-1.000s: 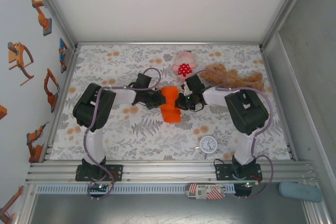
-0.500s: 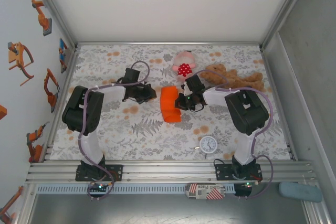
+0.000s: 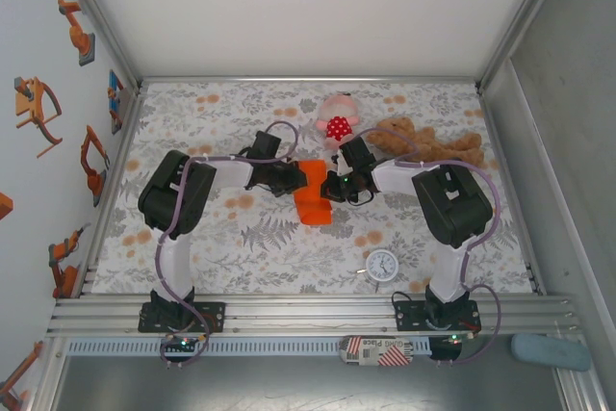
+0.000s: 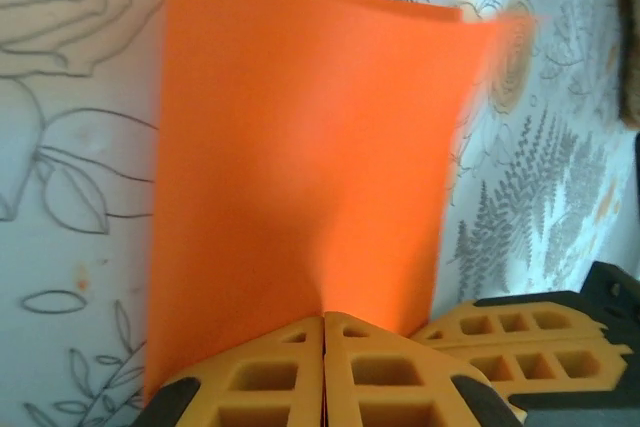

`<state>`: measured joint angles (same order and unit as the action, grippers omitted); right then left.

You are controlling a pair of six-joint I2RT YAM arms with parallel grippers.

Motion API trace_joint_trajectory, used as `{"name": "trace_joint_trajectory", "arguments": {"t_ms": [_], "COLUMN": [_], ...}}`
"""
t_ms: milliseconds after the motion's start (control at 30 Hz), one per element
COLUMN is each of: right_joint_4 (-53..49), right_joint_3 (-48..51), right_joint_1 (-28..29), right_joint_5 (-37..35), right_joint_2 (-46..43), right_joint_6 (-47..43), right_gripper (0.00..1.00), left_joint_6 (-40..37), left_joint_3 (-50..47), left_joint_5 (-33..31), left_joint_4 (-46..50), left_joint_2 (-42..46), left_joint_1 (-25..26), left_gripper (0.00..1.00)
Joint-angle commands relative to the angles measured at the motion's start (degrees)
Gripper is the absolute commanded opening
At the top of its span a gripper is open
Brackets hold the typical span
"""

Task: Fold a paper plane with a square sheet of paper (pick it up from the middle)
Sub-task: First fold the square sheet of paper in half at the center of the table.

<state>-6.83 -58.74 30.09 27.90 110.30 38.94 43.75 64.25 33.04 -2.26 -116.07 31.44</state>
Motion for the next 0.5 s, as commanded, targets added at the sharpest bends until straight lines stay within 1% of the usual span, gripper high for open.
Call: {"name": "trace_joint_trajectory", "arguments": {"t_ms": [0, 133, 267, 467], "right_joint_4": [-15.4, -15.5, -15.5, -15.1], "right_joint_3": [4.9, 5.2, 5.4, 5.8], "right_joint_1": [-0.2, -0.3, -0.3, -0.3], "right_joint_5": [-12.5, -13.2, -14.0, -14.5], "right_joint_2": [7.3, 7.6, 7.4, 7.3], "right_joint_6": [-1.5, -1.5, -1.6, -1.5], "right_gripper": [0.00, 0.00, 0.00, 0.00], "left_joint_6": [-1.0, -3.4, -3.9, -8.9], "left_joint_3": [1.5, 2.8, 4.8, 12.8], "left_joint_5": [-2.7, -5.0, -5.5, -10.2], "left_joint_4": [2.7, 6.4, 8.9, 18.8], "left_joint_2": [-1.0, -2.8, -4.8, -5.3], "left_joint_1": [-2.2, -4.5, -7.4, -8.8], "left_gripper": [0.09, 0.09, 0.08, 0.08]}}
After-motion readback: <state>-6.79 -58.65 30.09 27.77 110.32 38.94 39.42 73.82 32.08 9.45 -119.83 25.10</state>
